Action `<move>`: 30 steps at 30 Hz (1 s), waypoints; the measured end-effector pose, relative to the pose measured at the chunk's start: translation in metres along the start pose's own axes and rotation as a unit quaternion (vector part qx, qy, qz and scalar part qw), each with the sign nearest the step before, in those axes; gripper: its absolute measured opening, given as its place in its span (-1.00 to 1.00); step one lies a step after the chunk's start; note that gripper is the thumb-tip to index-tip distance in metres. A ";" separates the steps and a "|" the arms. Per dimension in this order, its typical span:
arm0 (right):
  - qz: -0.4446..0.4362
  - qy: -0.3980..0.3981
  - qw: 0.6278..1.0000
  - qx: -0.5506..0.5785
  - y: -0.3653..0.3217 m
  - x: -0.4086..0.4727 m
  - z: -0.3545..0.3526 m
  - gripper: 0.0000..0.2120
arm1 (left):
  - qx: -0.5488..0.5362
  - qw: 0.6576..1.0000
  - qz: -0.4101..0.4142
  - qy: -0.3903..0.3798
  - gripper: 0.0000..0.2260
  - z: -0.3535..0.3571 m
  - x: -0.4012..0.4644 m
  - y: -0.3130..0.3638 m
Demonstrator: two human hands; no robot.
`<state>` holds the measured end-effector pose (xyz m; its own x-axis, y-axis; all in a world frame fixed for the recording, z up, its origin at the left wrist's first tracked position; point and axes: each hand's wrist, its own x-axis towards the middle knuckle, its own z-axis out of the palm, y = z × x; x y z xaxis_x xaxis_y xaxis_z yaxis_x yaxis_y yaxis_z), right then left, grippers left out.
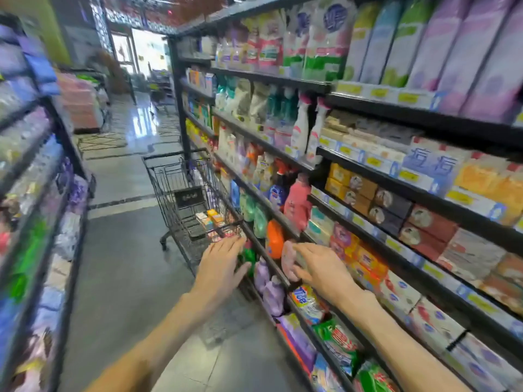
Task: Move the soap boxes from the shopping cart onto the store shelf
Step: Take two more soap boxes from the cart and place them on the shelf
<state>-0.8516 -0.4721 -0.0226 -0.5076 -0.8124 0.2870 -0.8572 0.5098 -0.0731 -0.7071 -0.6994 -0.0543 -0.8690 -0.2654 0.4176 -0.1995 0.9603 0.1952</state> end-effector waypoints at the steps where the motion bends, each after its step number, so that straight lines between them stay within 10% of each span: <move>1: -0.017 -0.002 1.000 0.005 -0.017 0.022 0.008 -0.49 | 0.006 1.000 -0.011 0.003 -0.47 -0.007 -0.005 -0.025; 16: -0.169 -0.050 0.981 0.084 -0.274 0.322 0.119 -0.47 | 0.060 0.987 -0.151 -0.006 -0.42 -0.067 -0.023 -0.370; 30: -0.220 -0.076 0.968 0.098 -0.334 0.623 0.220 -0.42 | 0.096 0.972 -0.208 -0.051 -0.23 -0.053 0.135 -0.624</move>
<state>-0.9009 -1.2107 -0.0294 -0.0842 -0.9785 0.1881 -0.9857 0.0541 -0.1597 -0.6763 -1.3392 -0.0728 -0.7342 -0.6329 0.2456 -0.6147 0.7733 0.1554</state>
